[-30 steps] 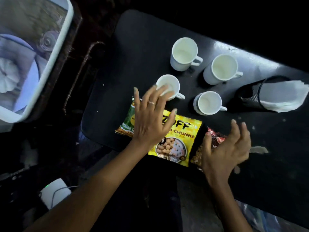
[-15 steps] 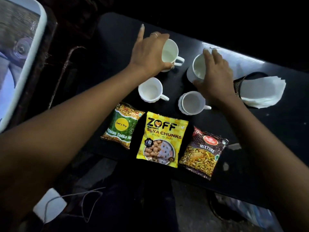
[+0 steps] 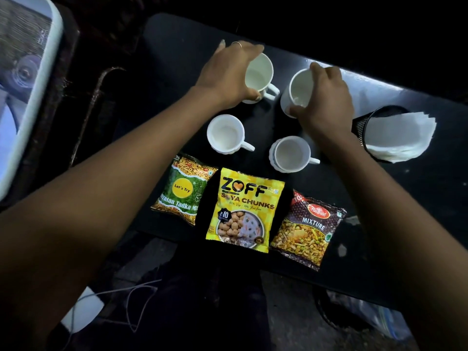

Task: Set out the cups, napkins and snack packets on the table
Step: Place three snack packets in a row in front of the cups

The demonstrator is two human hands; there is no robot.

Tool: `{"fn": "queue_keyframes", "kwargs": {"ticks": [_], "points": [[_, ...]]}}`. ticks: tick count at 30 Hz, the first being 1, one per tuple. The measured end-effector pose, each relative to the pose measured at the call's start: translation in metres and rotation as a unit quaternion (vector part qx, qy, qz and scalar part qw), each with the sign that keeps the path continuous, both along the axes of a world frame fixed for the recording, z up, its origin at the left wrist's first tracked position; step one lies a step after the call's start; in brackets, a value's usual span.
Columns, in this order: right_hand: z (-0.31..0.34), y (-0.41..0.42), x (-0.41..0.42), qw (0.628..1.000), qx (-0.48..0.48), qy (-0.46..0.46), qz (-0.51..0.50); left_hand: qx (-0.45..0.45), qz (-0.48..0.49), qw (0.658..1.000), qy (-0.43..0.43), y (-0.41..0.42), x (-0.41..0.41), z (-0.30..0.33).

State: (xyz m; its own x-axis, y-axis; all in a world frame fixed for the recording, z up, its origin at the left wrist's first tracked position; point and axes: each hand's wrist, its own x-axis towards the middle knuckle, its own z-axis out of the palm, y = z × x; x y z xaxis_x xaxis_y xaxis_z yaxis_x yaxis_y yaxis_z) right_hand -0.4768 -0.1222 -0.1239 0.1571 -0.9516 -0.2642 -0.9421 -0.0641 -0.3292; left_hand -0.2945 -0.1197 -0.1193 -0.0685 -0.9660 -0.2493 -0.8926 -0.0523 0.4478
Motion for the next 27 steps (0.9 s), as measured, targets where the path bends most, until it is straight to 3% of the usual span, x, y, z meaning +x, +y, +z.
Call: {"fn": "queue_keyframes", "kwargs": {"ticks": [16,22,27], "points": [[0.003,-0.015,0.003,1.0,0.015,0.007,0.006,0.011,0.007,0.999,-0.044,-0.01,-0.009,-0.002],[0.014,0.036,-0.006,0.997,-0.049,-0.061,0.004,-0.045,0.006,0.998,-0.045,0.039,-0.01,0.001],[0.009,0.094,-0.021,0.996,0.02,-0.072,0.055,-0.012,-0.006,1.0,-0.023,0.1,-0.001,0.004]]}}
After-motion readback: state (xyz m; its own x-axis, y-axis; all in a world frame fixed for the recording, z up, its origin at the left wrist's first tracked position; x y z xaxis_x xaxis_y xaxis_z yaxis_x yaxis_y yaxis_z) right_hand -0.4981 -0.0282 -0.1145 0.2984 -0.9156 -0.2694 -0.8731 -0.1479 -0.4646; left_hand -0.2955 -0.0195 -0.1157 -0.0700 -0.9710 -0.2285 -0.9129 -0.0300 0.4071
